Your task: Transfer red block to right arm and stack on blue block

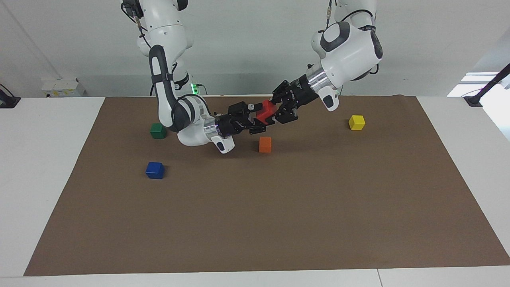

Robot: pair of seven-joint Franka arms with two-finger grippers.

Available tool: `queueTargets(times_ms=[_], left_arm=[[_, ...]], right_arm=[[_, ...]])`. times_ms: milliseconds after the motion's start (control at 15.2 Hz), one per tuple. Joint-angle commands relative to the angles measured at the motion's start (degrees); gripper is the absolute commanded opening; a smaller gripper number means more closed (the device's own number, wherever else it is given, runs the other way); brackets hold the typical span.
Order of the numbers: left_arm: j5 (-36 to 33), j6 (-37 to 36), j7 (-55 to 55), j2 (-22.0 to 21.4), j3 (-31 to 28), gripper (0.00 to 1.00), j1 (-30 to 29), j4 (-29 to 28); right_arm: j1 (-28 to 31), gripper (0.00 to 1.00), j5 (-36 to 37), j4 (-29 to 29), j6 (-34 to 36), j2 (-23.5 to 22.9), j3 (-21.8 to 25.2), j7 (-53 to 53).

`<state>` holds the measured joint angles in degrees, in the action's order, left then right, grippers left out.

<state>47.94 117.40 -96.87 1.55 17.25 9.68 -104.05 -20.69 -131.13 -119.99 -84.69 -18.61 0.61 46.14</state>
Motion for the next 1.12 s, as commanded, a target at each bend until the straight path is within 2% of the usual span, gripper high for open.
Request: queueTargets(times_ms=[0, 395, 527, 659, 857, 1054], left_arm=[[1.37, 0.28, 0.10, -1.55, -0.20, 0.00, 0.08, -1.60], [1.19, 0.45, 0.36, -1.72, -0.28, 0.00, -0.36, -1.51], [0.76, 0.63, -0.25, -2.60, -0.28, 0.99, -0.45, -1.42], [0.49, 1.42, 0.36, -3.13, -0.63, 1.00, -1.15, -1.33], [0.05, 0.98, 0.19, -3.92, -0.64, 1.00, -5.54, -1.25], [-8.36, 0.81, 1.67, -4.01, -0.64, 1.00, -8.62, -1.77]], right_arm=[[-0.22, 0.00, -1.59, 0.72, -2.05, -0.55, -0.52, 2.02], [-0.31, 0.00, -1.41, 2.12, -5.75, -0.47, -0.52, 1.59], [-0.31, 0.00, -1.41, 2.56, -6.01, -0.47, -0.52, 1.32], [-0.31, 0.00, -1.32, 2.83, -6.71, -0.47, -0.52, 1.15], [-0.40, 0.00, -1.32, 3.70, -7.33, -0.55, -0.52, 0.71], [-0.31, 0.00, -0.27, 5.11, -12.50, 0.58, -0.52, -3.23]])
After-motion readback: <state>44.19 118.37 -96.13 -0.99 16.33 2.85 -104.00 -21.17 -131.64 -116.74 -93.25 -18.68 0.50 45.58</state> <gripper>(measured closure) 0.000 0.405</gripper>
